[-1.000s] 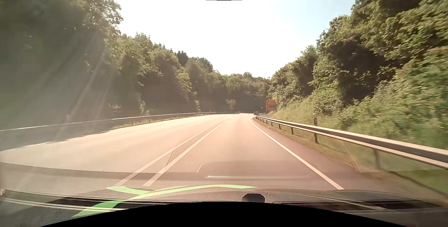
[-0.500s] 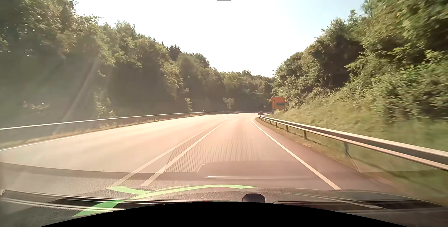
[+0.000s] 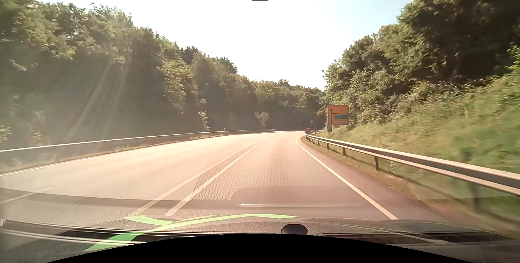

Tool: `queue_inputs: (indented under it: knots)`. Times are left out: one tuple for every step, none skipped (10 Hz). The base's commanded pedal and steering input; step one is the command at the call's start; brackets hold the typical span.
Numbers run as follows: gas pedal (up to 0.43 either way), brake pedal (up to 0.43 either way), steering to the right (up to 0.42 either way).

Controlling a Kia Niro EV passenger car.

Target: Follow the waypoints while adhering to traffic rules and regulations

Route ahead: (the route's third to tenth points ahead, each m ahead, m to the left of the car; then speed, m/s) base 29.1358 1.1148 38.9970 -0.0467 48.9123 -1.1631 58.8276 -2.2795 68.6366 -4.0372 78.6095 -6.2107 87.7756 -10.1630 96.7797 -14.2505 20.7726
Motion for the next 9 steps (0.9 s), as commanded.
queue_inputs:
  knots:
    - [0.0,0.0,0.008]
    - [0.02,0.0,0.01]
    - [0.028,0.0,0.011]
    - [0.039,0.0,0.011]
    - [0.047,0.0,0.011]
    - [0.059,0.0,0.011]
    - [0.059,0.0,0.011]
    - [0.059,0.0,0.011]
    - [0.059,0.0,0.012]
